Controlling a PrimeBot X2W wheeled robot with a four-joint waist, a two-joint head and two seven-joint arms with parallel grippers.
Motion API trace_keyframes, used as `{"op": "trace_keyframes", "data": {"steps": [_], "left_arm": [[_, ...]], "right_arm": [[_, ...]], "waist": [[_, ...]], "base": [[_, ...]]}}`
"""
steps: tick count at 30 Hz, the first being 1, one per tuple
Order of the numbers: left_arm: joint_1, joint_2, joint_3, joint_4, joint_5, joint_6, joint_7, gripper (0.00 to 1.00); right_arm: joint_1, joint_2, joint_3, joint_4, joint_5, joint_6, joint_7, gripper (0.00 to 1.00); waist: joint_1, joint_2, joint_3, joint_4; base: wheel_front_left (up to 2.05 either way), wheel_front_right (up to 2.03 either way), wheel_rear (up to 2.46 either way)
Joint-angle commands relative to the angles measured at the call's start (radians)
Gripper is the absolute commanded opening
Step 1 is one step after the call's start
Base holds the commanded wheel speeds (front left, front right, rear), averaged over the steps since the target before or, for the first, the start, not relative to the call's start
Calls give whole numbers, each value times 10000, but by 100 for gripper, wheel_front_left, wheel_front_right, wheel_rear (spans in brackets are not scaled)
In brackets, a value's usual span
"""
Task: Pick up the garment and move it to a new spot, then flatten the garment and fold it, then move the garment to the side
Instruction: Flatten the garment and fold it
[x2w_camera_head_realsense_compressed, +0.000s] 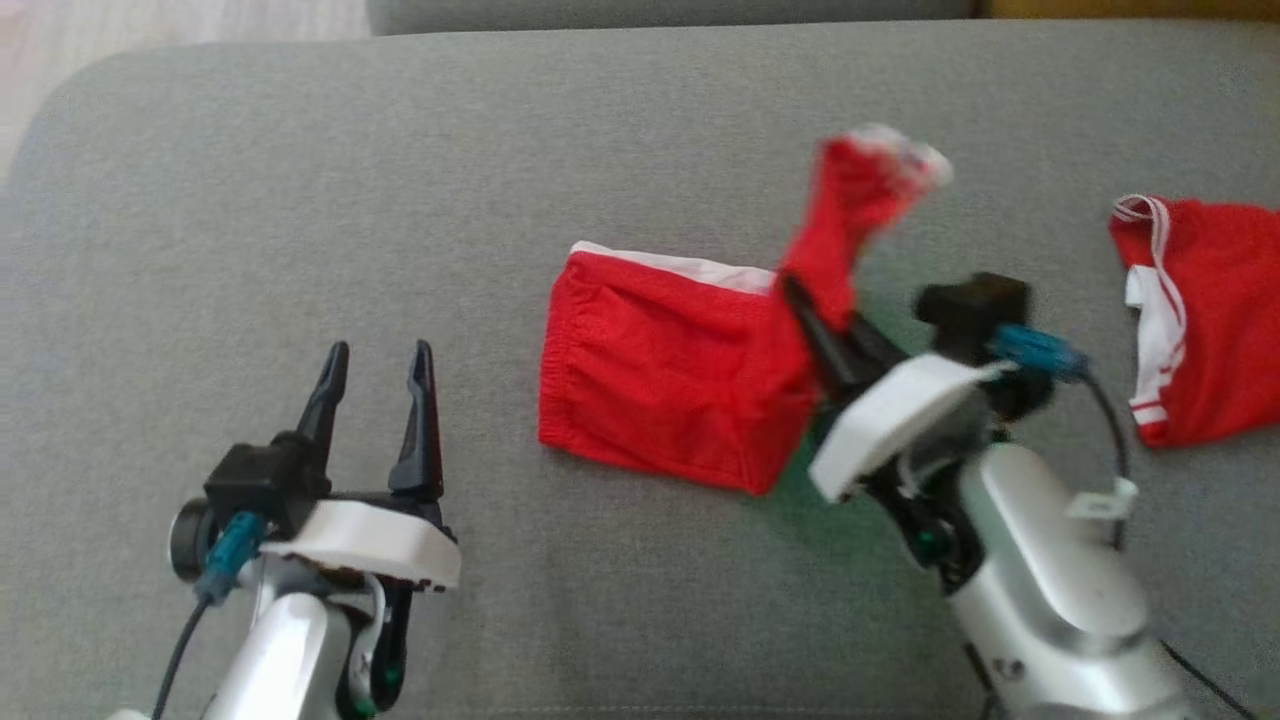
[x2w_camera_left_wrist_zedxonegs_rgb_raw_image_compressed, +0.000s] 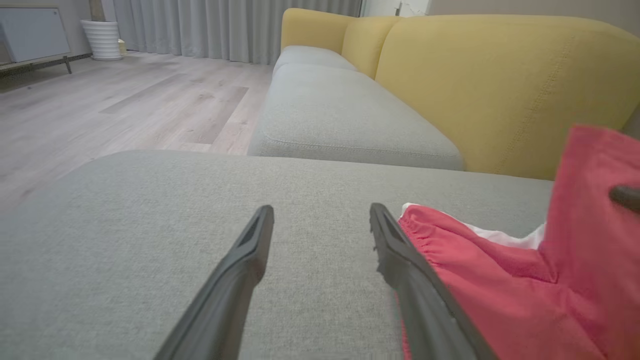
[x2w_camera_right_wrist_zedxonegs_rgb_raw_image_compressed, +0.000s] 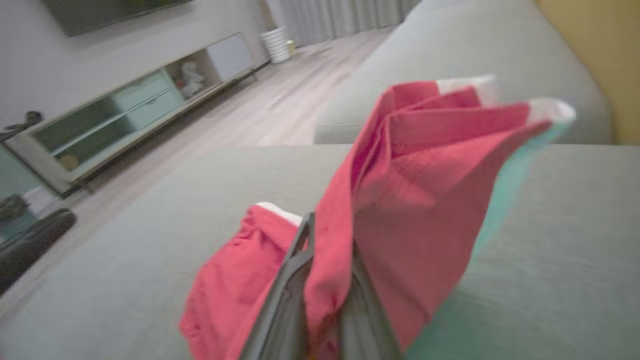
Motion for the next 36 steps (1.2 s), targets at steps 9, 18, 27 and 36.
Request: {"op": "trace_keyframes", "data": {"steps": [9, 18, 27, 36], "left_arm": [[-203, 48, 103, -149, -79, -40, -43, 100], [-329, 11, 74, -37, -68, -56, -93, 100], [-317, 12, 122, -35, -57, -4, -122, 100], [-253, 152, 263, -143, -11, 97, -136, 100]], "right_arm": [[-861, 233, 2882, 407, 1760, 65, 82, 0], [-1465, 235, 4097, 1899, 2635, 65, -571, 0], [-2110, 236, 4784, 1458, 2220, 65, -2145, 100], [-1311, -213, 2589, 715, 1047, 65, -3091, 100]], "waist": [[0, 0, -56, 915], [0, 0, 112, 1168], [0, 0, 101, 879], [0, 0, 34, 376]], "base": [[0, 0, 0], [0, 0, 0], [0, 0, 0], [0, 0, 0]]}}
